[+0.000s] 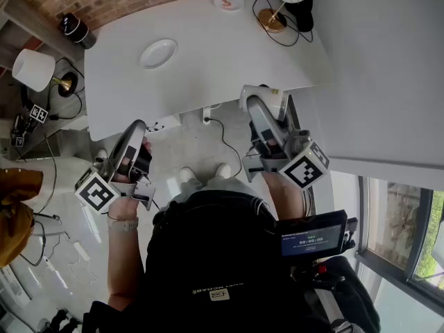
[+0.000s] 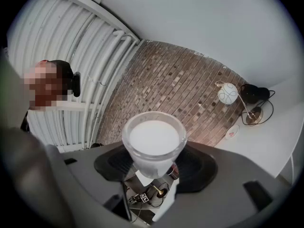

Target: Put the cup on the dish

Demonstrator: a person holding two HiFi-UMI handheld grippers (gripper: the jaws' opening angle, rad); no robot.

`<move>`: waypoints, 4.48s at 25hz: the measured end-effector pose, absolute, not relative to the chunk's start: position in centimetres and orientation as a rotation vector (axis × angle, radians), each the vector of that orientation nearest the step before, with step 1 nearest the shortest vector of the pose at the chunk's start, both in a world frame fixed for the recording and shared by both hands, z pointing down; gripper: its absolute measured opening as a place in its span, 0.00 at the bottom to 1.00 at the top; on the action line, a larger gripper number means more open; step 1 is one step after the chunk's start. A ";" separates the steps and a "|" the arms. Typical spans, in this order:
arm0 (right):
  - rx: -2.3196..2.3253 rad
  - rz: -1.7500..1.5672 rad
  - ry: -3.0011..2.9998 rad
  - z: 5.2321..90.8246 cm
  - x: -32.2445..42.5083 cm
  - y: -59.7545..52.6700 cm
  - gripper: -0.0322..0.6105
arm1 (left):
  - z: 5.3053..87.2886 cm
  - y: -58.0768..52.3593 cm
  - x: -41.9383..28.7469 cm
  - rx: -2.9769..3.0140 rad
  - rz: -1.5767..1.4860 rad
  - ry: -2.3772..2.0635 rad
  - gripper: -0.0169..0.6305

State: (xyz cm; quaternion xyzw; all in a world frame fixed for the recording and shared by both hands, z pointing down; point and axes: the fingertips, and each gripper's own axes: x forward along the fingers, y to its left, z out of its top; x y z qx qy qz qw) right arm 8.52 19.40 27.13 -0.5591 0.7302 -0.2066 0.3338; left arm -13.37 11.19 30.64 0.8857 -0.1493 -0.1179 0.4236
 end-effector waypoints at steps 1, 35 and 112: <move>-1.459 -0.539 1.908 27.1 8.5 19.4 0.46 | 30.6 11.2 -13.3 2.214 -0.294 -0.376 0.03; -1.658 -0.528 2.052 28.7 7.8 17.4 0.45 | 31.1 10.4 -14.7 2.204 -0.289 -0.402 0.03; -1.678 -0.701 2.244 32.6 15.1 -4.7 0.46 | 32.9 -6.0 -11.4 2.131 -0.314 -0.650 0.03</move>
